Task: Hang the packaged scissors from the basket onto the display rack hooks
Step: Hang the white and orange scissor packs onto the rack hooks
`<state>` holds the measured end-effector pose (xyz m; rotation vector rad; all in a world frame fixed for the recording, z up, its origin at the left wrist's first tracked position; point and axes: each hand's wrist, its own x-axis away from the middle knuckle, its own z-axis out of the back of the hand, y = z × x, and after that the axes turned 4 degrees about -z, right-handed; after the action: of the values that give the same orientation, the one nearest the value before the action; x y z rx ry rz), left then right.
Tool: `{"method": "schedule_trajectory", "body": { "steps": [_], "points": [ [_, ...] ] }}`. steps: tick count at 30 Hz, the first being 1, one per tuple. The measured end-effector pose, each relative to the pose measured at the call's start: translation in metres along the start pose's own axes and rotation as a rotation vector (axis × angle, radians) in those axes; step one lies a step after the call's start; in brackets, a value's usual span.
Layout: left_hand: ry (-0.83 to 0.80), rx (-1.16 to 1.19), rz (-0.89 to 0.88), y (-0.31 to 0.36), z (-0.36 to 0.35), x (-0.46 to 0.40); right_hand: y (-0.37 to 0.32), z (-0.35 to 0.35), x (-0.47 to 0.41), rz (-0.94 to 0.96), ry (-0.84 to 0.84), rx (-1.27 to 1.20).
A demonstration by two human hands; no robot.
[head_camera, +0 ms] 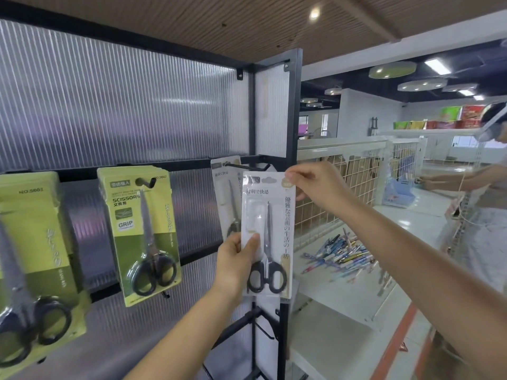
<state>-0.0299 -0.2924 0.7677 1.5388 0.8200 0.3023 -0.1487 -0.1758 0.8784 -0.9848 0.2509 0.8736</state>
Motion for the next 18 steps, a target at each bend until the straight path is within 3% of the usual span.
{"method": "schedule_trajectory", "body": {
  "steps": [18],
  "points": [
    [-0.014, -0.009, -0.019, 0.000, -0.009, -0.018, -0.009, -0.003, -0.023, -0.033, 0.054, -0.110]
  ]
}}
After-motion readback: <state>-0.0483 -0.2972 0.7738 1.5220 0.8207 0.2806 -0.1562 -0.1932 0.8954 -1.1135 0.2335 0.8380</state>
